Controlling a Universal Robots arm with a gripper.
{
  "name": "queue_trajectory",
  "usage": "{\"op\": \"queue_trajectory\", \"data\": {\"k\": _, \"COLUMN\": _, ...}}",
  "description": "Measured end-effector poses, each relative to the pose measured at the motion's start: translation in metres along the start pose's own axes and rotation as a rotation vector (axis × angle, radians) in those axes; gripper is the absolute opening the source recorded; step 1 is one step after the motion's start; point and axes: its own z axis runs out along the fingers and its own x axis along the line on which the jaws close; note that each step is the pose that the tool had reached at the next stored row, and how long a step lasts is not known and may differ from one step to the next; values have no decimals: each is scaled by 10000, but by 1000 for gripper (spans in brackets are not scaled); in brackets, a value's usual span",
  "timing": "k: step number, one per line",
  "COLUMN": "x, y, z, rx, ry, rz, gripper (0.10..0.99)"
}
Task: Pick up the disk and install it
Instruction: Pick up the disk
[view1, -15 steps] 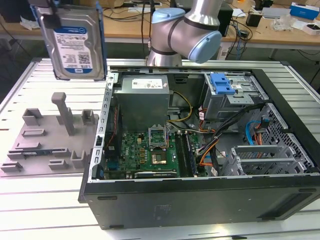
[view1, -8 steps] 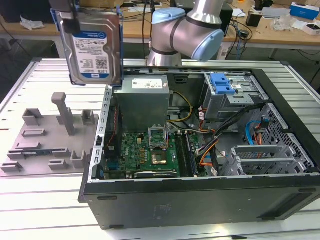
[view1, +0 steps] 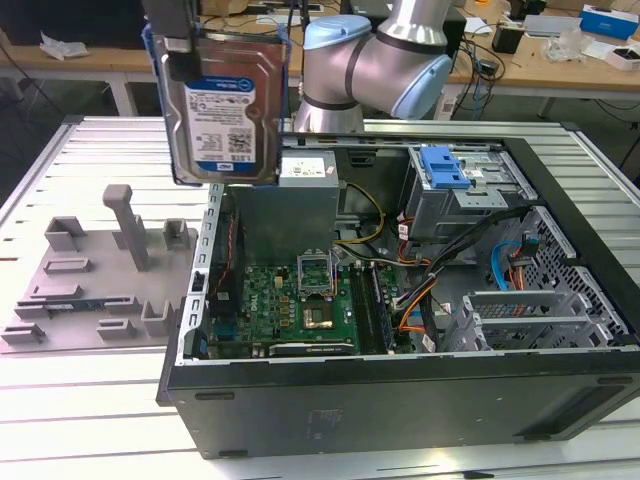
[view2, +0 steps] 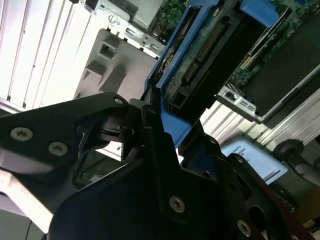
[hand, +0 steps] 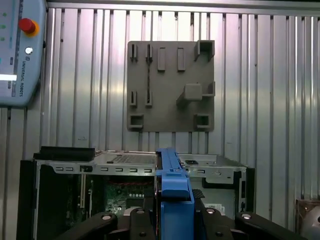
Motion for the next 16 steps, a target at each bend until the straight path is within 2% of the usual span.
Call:
{"op": "queue_trajectory", "data": {"k": 1, "x": 41, "y": -68, "z": -4, "rx": -11, "ry": 2, "rz": -2, "gripper": 369}}
{"op": "queue_trajectory", "data": {"k": 4, "x": 157, "y": -331, "z": -17, "rx": -33, "ry": 4, "rz": -1, "gripper": 369}}
{"op": "queue_trajectory", "data": {"k": 12, "x": 301, "y": -710, "z": -37, "rx": -56, "ry": 3, "rz": -1, "gripper": 369}}
{"op": "queue_trajectory", "data": {"k": 14, "x": 367, "y": -876, "z": -45, "rx": -67, "ry": 3, "rz": 1, "gripper": 369}}
{"op": "queue_trajectory", "data": {"k": 16, "x": 403, "y": -966, "z": -49, "rx": -71, "ry": 2, "rz": -1, "gripper": 369}}
